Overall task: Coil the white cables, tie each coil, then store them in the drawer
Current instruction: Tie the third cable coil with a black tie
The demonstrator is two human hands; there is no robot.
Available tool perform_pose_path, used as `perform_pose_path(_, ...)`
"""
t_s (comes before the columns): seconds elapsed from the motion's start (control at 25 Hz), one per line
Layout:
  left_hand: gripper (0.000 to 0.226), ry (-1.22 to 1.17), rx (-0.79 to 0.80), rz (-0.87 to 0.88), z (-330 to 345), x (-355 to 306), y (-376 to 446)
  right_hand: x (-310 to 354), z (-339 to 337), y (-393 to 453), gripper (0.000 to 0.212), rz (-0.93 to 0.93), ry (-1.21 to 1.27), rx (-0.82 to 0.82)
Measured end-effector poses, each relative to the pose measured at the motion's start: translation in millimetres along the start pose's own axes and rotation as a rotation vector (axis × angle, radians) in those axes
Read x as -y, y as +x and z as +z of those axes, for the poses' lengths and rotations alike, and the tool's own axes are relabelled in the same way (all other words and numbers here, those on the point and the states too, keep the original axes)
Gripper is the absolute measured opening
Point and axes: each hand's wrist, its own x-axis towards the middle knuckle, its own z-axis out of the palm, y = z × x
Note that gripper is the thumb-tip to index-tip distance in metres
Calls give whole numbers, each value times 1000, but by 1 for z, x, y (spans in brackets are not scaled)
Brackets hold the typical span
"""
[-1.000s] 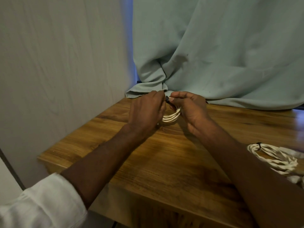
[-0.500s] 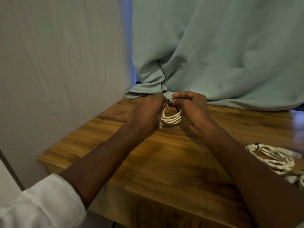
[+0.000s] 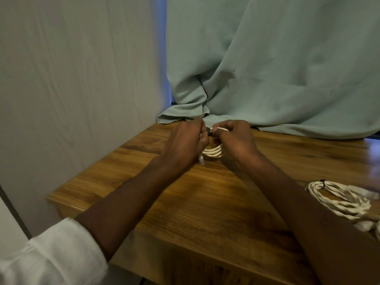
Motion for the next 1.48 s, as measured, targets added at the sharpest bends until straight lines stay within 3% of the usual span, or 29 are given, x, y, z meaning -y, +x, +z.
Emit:
perform_pose_path(0.08,1,-56,-9,-46,2,3,3,-1,0,0,12,6,-27,35)
perform_pose_path(0.2,5,-63,-80,-52,1,5,5,5,0,-3,11,110,127,64)
perform_pose_path(0.64,17,-277,-212,-239,9,-1,10,7,9,-3,5,162,342,-131)
perform_pose_path(0.8,3,-650,-114,-336,0,-1,14,11,-4,-1,13,130,389,-111)
perform_pose_path(0.92,18,-1020,-45,-507,0,0,13,11,-5,-3,15,151,422,-3)
perform_pose_path(1.0,12,-1212,-10,-571,2,2,13,9,-2,-3,15,132,421,40)
perform_pose_path(1.08,8,-1277,23,-574,4,7,12,5,0,0,15,95,403,40)
perform_pose_path(1.2,20,-1274,70,-596,5,7,12,-1,-2,3,14,-4,254,8)
perform_pose_path(1.28,21,-1338,127,-645,2,6,12,-1,-3,5,14,23,209,-2)
perform_pose_path(1.4,30,-1475,317,-739,-2,13,14,1,-7,7,14,157,326,65)
perform_pose_path(1.48,36,-1445,448,-743,-4,13,13,-1,-8,6,14,127,330,100)
